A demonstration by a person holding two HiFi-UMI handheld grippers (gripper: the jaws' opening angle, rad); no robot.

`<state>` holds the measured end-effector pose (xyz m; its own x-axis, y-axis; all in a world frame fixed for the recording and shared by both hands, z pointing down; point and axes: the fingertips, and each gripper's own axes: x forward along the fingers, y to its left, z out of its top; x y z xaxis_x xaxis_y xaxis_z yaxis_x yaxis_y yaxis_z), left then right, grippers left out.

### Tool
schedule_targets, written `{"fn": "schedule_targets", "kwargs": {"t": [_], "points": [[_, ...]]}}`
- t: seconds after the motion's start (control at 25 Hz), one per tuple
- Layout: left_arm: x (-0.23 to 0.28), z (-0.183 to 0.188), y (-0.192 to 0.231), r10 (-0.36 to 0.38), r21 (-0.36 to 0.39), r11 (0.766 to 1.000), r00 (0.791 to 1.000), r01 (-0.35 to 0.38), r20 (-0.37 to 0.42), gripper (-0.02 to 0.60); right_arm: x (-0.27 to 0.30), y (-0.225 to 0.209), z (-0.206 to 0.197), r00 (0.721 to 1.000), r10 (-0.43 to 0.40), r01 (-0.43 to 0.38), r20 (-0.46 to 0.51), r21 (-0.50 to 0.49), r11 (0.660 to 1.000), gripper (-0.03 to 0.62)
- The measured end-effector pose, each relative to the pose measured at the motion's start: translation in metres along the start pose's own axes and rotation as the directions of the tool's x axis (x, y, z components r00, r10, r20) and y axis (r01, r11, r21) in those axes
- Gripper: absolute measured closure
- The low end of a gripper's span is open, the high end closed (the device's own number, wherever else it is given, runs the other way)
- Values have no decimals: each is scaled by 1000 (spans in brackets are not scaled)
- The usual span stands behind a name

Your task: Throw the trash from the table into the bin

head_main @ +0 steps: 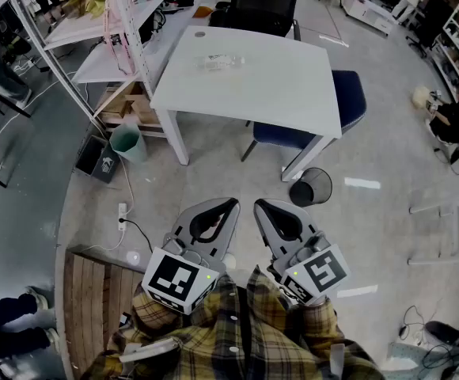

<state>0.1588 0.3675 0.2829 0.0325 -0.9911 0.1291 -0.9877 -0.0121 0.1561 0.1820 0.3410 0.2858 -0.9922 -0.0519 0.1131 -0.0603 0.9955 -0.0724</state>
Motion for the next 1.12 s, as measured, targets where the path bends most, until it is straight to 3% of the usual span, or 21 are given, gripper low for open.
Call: {"fn": "schedule_targets", "kwargs": {"t": [0.68, 1.12], "points": [[22, -6, -4, -25, 16, 1000, 999, 26, -25, 574, -2, -20, -9, 1000, -28, 28, 2, 30, 999, 595], [63, 8, 67, -49, 10, 999, 999, 49, -9, 574, 66, -58, -2, 998, -59, 60, -7, 25, 998, 595]]}}
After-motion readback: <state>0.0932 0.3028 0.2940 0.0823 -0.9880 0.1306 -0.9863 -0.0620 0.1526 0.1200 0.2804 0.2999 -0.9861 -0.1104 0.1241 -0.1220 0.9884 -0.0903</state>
